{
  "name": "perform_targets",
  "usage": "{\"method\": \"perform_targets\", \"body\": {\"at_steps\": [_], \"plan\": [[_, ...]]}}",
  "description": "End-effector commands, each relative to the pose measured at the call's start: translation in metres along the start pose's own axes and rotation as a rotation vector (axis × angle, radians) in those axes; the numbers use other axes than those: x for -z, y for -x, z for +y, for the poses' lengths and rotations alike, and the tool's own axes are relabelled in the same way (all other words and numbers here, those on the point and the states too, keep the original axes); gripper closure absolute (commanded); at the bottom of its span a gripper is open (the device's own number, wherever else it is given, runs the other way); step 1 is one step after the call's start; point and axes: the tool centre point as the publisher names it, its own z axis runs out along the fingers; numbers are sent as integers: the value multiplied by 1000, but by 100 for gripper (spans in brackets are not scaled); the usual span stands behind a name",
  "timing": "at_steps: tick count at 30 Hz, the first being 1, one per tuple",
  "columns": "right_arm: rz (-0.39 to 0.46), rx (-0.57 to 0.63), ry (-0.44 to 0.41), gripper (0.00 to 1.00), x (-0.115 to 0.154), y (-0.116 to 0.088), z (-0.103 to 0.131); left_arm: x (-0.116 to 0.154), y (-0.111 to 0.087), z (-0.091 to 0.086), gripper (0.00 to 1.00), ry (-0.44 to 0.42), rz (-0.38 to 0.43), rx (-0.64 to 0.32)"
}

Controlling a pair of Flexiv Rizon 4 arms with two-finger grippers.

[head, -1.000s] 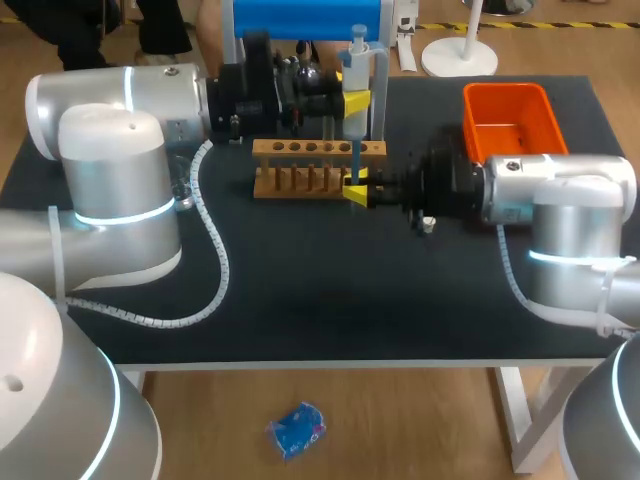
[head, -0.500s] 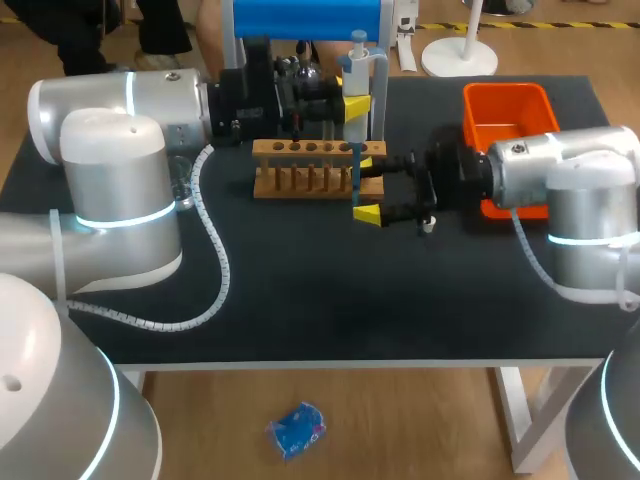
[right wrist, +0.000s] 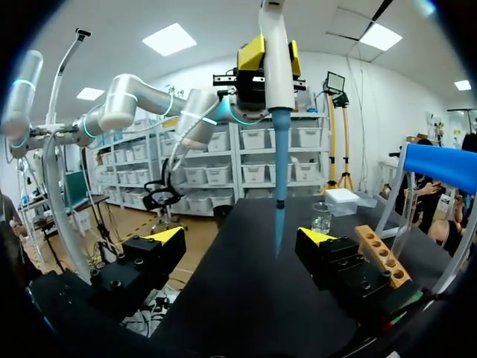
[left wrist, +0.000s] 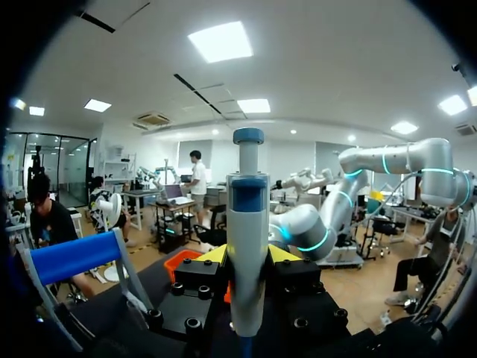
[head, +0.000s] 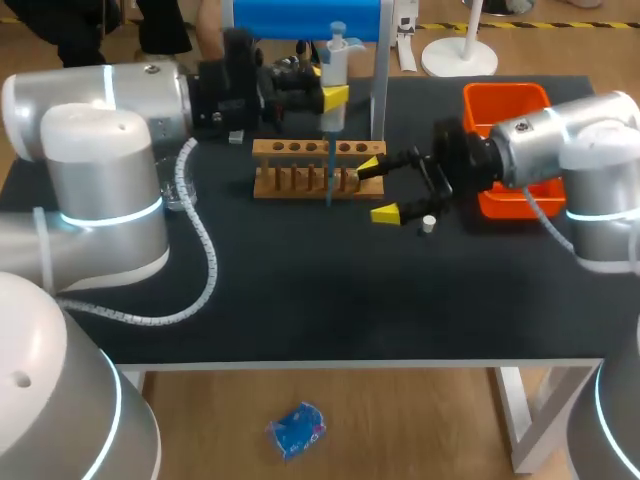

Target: Invert the test tube, pick up the pipette, mount the tip to pipette, aspirate from beaker and dispense into the tube, eject the tip, return the pipette, and cap with the stopper.

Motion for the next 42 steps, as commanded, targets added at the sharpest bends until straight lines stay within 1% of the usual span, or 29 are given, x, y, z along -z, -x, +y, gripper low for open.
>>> {"method": "perform_targets", "body": {"at_steps": [1, 2, 4, 24, 25, 27, 29, 31, 33, 34, 36, 37, 38, 39, 42], "plan": [[11, -13, -32, 0, 6, -4, 1, 32, -4, -3, 100, 11, -29, -1], [4, -15, -50, 0, 6, -5, 0, 35, -3, -3, 100, 10, -40, -1], [4, -15, -50, 0, 6, -5, 0, 38, -3, -3, 100, 6, -51, 8], [4, -15, -50, 0, 6, -5, 0, 38, -3, -3, 100, 6, -51, 8], [-16, -19, -61, 0, 5, -5, -1, 39, 0, -2, 100, 18, -57, -3], [-58, -41, -72, 0, 1, -5, -1, 47, 4, -2, 100, 7, -55, -10], [-103, -45, -111, 0, -3, -4, -1, 57, 8, -2, 100, 3, -55, -22], [-137, -55, -131, 0, -9, -2, 1, 69, 13, -1, 100, 4, -72, -37], [-154, -58, -140, 0, -17, -2, 4, 82, 18, -1, 100, -18, -88, -46], [-170, -58, -170, 0, -23, -1, 5, 90, 22, 0, 100, -24, -102, -46], [-185, -72, -174, 0, -33, 0, 8, 100, 27, 1, 100, -21, -136, -60], [-190, -65, -173, 0, -38, 0, 10, 106, 30, 1, 100, -28, -136, -45], [-189, -65, -172, 0, -41, 0, 11, 112, 33, 2, 100, -21, -161, -53], [-203, -64, -190, 0, -47, 1, 12, 119, 36, 4, 100, -19, -168, -57], [-211, -71, -193, 0, -60, 3, 15, 138, 44, 7, 100, -21, -199, -62]]}}
